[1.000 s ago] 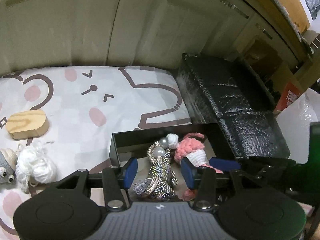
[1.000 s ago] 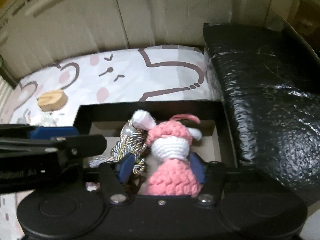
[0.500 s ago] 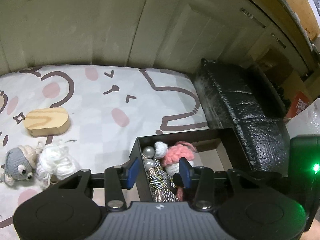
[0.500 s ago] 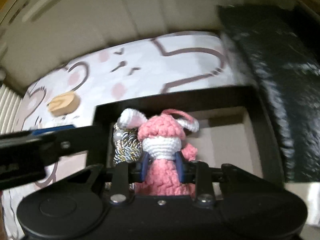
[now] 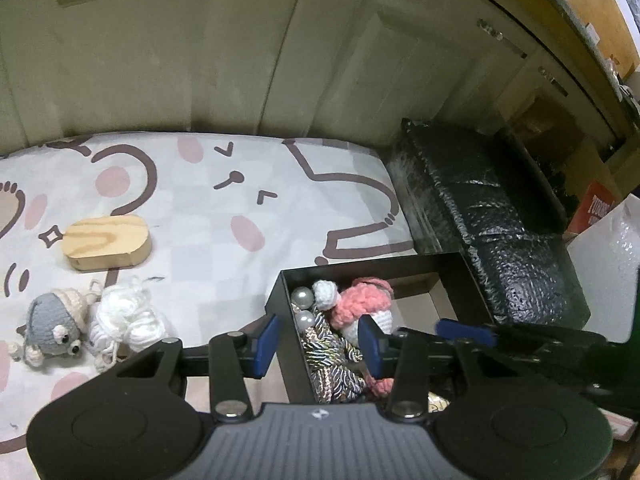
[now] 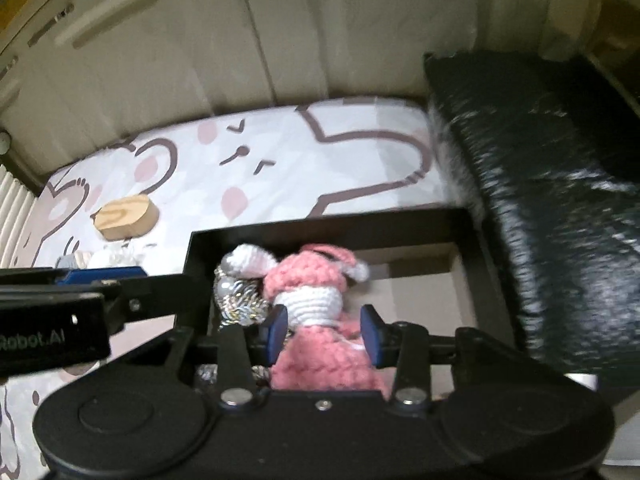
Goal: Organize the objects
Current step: 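Lower the pink bunny and rope knot into the box and open both tools, then move both tools back from the box toward the bed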
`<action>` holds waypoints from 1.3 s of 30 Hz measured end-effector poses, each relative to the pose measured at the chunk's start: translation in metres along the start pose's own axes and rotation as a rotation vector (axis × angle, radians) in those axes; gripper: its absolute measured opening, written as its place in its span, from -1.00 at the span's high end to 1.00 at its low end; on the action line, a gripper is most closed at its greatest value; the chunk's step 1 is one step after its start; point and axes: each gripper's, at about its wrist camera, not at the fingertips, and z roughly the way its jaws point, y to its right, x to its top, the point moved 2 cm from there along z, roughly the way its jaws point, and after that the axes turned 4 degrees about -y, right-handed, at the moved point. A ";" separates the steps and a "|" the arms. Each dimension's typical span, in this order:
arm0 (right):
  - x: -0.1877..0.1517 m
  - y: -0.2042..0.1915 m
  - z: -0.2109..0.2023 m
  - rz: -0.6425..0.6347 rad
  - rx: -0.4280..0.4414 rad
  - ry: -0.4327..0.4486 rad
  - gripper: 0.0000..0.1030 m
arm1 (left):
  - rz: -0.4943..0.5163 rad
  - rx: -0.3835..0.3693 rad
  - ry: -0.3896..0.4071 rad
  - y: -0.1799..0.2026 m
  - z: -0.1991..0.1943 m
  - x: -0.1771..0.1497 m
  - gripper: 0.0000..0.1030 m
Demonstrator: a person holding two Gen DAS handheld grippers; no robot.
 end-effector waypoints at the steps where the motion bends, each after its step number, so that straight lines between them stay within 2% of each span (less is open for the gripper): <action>1: -0.001 0.003 -0.004 0.005 -0.007 0.005 0.19 | 0.003 0.003 -0.001 0.000 -0.003 0.000 0.14; 9: -0.011 0.026 -0.049 0.085 -0.024 0.082 0.19 | 0.042 0.035 -0.013 -0.001 -0.020 -0.008 0.12; 15: -0.018 0.027 -0.076 0.107 -0.031 0.128 0.16 | 0.066 0.052 -0.003 0.001 -0.036 -0.014 0.11; 17: -0.019 0.025 -0.084 0.105 -0.039 0.138 0.12 | 0.068 0.057 0.006 0.002 -0.041 -0.016 0.00; 23: -0.026 0.017 -0.101 0.072 -0.084 0.153 -0.15 | 0.080 0.096 0.032 0.002 -0.052 -0.023 -0.44; 25: -0.030 0.015 -0.105 0.062 -0.103 0.160 -0.31 | 0.080 0.105 0.041 0.001 -0.056 -0.025 -0.56; 29: -0.034 0.019 -0.113 0.070 -0.141 0.173 -0.46 | 0.100 0.114 0.056 0.001 -0.062 -0.029 -0.79; 34: -0.040 0.022 -0.119 0.079 -0.158 0.190 -0.81 | 0.109 0.122 0.073 0.000 -0.068 -0.034 -0.94; 39: -0.045 0.025 -0.122 0.082 -0.166 0.197 -0.98 | 0.112 0.119 0.079 -0.001 -0.071 -0.037 -0.99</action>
